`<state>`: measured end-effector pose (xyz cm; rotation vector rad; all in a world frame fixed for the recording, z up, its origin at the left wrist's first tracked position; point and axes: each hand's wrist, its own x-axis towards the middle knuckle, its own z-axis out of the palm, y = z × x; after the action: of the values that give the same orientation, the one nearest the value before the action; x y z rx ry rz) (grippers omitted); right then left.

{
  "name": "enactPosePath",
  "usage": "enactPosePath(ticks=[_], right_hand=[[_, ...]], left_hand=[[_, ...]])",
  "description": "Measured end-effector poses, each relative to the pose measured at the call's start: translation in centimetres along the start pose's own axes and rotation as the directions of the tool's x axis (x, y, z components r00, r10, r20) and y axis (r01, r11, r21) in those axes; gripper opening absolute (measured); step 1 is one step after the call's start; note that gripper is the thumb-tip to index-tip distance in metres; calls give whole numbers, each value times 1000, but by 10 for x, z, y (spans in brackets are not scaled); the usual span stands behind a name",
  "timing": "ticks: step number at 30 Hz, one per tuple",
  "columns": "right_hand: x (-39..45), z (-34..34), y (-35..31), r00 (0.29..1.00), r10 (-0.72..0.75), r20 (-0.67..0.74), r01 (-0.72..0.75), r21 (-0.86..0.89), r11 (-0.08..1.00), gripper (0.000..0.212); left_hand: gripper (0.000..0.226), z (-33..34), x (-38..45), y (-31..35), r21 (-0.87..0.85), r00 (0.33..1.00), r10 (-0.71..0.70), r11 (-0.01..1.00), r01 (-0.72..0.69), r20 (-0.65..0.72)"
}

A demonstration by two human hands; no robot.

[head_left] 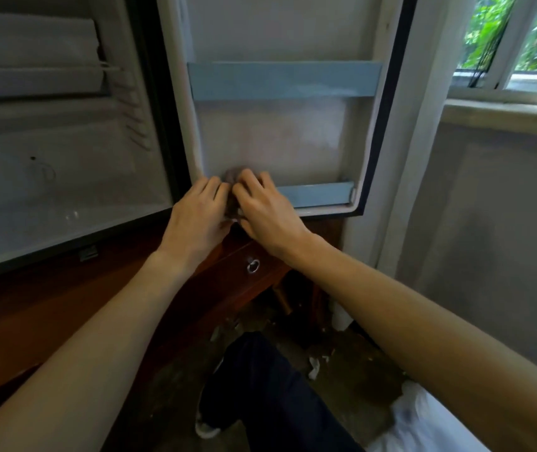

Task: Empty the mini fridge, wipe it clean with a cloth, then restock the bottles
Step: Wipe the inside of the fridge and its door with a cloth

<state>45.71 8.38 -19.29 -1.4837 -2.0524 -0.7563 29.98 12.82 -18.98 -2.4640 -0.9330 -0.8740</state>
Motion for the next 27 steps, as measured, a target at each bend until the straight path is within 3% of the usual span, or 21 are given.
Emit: enactPosePath(ticks=[5,14,18,24,27], right_hand=[[-16,-16,30,999,-25,32,27,-59,998,36],[-76,-59,113,989,145,25,-140,-138,980,27],[-66,-49,92,990,141,-24,-143,-97,985,28],[-14,-8,14,1000,-20,-7,20,15,1000,32],[2,-2,-13,1000,16,-22,-14,77,997,36]], left_hand=[[59,-3,1,0,33,998,-26,999,25,52],[55,-5,-2,2,29,999,-26,999,25,43],[56,-4,-4,2,23,999,-20,1000,19,32],[57,-3,-5,0,27,999,-18,999,17,27],[51,-4,-6,-2,21,1000,-9,1000,9,5]])
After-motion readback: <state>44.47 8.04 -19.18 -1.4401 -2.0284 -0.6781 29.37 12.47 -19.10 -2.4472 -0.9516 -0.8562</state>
